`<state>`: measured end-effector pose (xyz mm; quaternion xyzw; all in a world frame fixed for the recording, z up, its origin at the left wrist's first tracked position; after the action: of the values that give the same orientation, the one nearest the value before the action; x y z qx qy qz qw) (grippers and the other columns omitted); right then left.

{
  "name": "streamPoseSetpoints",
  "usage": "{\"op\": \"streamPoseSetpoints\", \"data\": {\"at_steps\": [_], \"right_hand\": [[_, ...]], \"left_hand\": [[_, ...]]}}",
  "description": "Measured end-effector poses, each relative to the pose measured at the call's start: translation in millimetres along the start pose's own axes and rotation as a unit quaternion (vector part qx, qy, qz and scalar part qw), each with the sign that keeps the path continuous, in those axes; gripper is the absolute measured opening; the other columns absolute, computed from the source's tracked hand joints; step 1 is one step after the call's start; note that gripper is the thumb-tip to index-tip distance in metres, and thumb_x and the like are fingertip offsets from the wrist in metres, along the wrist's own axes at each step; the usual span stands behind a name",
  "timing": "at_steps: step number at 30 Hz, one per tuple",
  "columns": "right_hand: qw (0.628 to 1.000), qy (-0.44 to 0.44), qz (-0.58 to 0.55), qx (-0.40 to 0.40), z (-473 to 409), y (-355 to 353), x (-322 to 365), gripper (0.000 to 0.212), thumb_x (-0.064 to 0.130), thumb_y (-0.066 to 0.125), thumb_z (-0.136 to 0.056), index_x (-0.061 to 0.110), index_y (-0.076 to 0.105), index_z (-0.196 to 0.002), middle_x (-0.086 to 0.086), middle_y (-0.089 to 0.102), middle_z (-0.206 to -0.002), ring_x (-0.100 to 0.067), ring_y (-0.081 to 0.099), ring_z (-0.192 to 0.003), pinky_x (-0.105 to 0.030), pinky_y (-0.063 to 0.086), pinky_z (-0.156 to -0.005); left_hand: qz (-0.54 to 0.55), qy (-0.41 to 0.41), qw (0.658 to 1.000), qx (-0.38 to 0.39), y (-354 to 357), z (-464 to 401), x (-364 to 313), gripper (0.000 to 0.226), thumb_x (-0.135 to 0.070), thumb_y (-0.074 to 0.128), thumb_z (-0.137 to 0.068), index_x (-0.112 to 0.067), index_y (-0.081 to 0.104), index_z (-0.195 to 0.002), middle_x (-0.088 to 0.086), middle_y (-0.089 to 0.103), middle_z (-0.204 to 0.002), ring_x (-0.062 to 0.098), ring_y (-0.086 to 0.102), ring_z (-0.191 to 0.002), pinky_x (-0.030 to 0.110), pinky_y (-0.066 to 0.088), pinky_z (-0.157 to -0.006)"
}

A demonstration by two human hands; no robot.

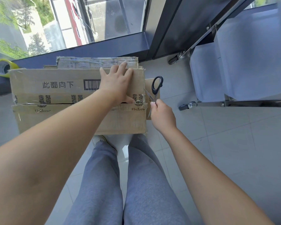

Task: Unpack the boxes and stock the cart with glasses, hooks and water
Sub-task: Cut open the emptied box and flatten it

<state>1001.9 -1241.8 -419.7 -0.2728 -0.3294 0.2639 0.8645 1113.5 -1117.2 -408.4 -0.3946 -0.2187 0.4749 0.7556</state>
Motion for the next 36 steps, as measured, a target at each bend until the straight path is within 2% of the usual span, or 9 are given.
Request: {"op": "streamPoseSetpoints", "data": {"at_steps": [7,10,14,16,18,22,26,32,36], "right_hand": [[1.000,0.012,-0.018,0.004,1.9,0.2,-3.3,0.038,0.029,0.032,-0.101,0.019,0.027,-0.064,0.000,0.042,-0.066,-0.026,0.042,-0.069,-0.032,0.027,-0.054],[0.999,0.020,-0.034,0.006,8.0,2.3,-5.6,0.039,0.028,0.032,-0.101,0.019,0.025,-0.064,-0.001,0.040,-0.065,-0.026,0.040,-0.068,-0.032,0.027,-0.055],[0.999,0.028,-0.037,0.011,12.8,7.1,-5.7,0.039,0.029,0.032,-0.101,0.020,0.025,-0.064,-0.001,0.042,-0.067,-0.027,0.041,-0.069,-0.032,0.029,-0.058],[0.999,0.032,-0.035,0.010,12.8,8.1,-6.1,0.039,0.028,0.032,-0.101,0.020,0.025,-0.064,-0.004,0.046,-0.072,-0.028,0.042,-0.071,-0.032,0.029,-0.059],[0.999,0.034,-0.029,0.008,11.7,8.0,-6.4,0.039,0.028,0.032,-0.101,0.020,0.025,-0.064,-0.004,0.046,-0.072,-0.029,0.043,-0.072,-0.032,0.029,-0.060],[1.000,0.021,-0.005,0.007,6.6,4.1,-1.7,0.033,0.028,0.031,-0.102,0.014,0.035,-0.073,-0.005,0.048,-0.076,-0.029,0.045,-0.073,-0.032,0.032,-0.060],[0.998,-0.007,0.054,0.030,-4.1,-1.5,9.8,0.035,0.029,0.030,-0.102,0.018,0.030,-0.068,-0.006,0.048,-0.080,-0.030,0.043,-0.074,-0.031,0.031,-0.062],[0.992,-0.024,0.103,0.070,0.9,3.6,3.5,0.029,0.029,0.029,-0.102,0.014,0.036,-0.079,-0.005,0.047,-0.080,-0.030,0.043,-0.076,-0.032,0.030,-0.063],[0.991,-0.022,0.108,0.077,6.6,3.7,0.2,0.026,0.029,0.029,-0.102,0.012,0.038,-0.085,-0.008,0.050,-0.084,-0.031,0.045,-0.078,-0.032,0.031,-0.064]], "left_hand": [[-0.061,0.001,0.993,0.099,18.0,6.5,-2.3,0.134,-0.084,0.052,-0.062,-0.007,-0.021,-0.146,0.011,-0.028,-0.153,0.033,-0.022,-0.142,0.068,0.003,-0.108],[-0.048,-0.009,0.995,0.085,29.4,17.1,-8.3,0.136,-0.084,0.051,-0.063,-0.006,-0.026,-0.144,0.013,-0.031,-0.152,0.034,-0.023,-0.141,0.067,0.002,-0.107],[-0.065,-0.005,0.998,0.022,21.5,13.3,-9.1,0.115,-0.061,0.056,-0.081,-0.005,-0.022,-0.145,0.015,-0.019,-0.155,0.034,-0.013,-0.144,0.063,0.008,-0.110],[-0.110,0.022,0.994,-0.006,15.6,8.7,-15.0,0.088,-0.033,0.049,-0.095,-0.001,-0.016,-0.146,0.018,-0.013,-0.156,0.037,-0.006,-0.144,0.060,0.013,-0.110],[-0.151,0.055,0.987,-0.021,11.3,4.4,-23.8,0.072,-0.021,0.038,-0.099,0.004,-0.009,-0.146,0.025,-0.006,-0.155,0.044,0.004,-0.142,0.057,0.019,-0.111],[-0.206,0.088,0.975,0.003,10.1,1.1,-29.4,0.083,-0.035,0.048,-0.096,0.009,-0.002,-0.145,0.032,0.003,-0.152,0.049,0.013,-0.139,0.054,0.021,-0.112],[-0.199,0.105,0.974,0.002,9.5,-1.4,-24.8,0.070,-0.025,0.040,-0.100,0.009,-0.001,-0.145,0.031,0.004,-0.152,0.049,0.015,-0.139,0.052,0.026,-0.111],[-0.210,0.136,0.968,-0.005,17.9,1.6,-25.8,0.060,-0.022,0.028,-0.103,0.011,-0.001,-0.145,0.035,0.005,-0.151,0.053,0.016,-0.137,0.053,0.030,-0.109],[-0.189,0.128,0.974,0.005,25.7,6.0,-26.2,0.064,-0.025,0.032,-0.103,0.011,-0.001,-0.145,0.034,0.003,-0.151,0.053,0.012,-0.138,0.054,0.025,-0.111]]}}
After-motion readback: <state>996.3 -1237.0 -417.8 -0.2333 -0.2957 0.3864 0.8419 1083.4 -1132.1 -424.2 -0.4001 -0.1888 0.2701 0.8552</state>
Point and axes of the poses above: each hand's wrist, its own z-axis away from the middle knuckle, its own y-axis out of the palm, x = y × z, the point moved 8 cm from there along -z, towards the middle knuckle
